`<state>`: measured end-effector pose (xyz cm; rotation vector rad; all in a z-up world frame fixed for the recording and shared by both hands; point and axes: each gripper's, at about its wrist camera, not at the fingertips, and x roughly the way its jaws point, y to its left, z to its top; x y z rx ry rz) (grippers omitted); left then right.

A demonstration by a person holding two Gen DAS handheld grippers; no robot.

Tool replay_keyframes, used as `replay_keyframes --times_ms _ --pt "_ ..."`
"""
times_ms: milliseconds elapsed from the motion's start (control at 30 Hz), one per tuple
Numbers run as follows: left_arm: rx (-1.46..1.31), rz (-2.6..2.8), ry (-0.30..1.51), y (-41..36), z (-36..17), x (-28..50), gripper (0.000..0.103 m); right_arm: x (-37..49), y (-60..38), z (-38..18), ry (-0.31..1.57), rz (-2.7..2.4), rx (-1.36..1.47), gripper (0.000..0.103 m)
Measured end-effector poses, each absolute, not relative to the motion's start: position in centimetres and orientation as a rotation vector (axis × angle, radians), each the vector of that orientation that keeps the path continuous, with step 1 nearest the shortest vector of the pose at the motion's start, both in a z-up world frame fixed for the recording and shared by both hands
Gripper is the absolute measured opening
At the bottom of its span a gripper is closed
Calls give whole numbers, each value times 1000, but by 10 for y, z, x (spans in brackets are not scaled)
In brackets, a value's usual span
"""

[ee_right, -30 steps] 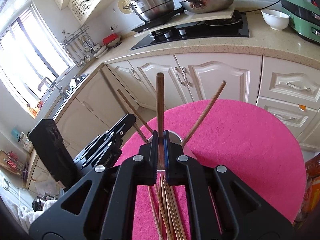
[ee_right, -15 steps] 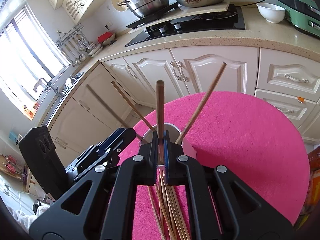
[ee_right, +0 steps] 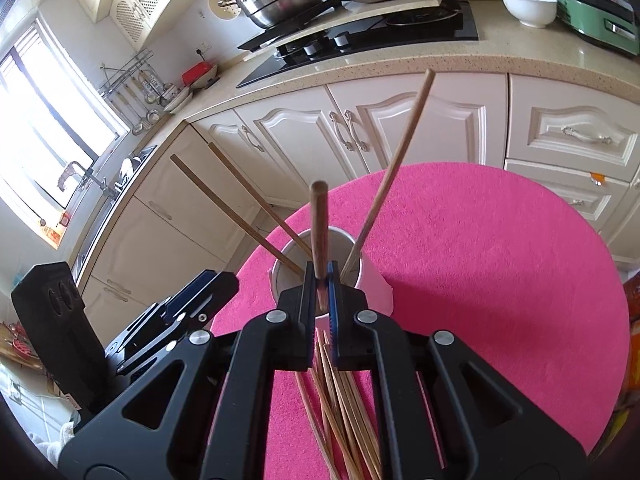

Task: Organize utensils
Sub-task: 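Raise the chopstick over the pink cup and release it inside with the right gripper, then lower the right gripper to the pile and grasp a chopstick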

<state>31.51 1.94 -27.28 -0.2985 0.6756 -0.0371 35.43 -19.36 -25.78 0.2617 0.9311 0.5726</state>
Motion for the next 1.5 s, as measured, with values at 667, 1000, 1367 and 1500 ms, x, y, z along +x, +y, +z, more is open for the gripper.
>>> replay_keyframes --times_ms 667,1000,1367,1500 --pt "-368 7 923 28 -328 282 37 318 -225 -253 861 488 289 21" --pt "-391 30 1147 12 -378 286 37 307 -238 -301 1011 445 267 22" --pt "-199 172 1251 -27 -396 293 37 303 -222 -347 1173 465 184 22" --pt "-158 174 1250 -31 -397 289 28 299 -204 -360 1229 508 97 22"
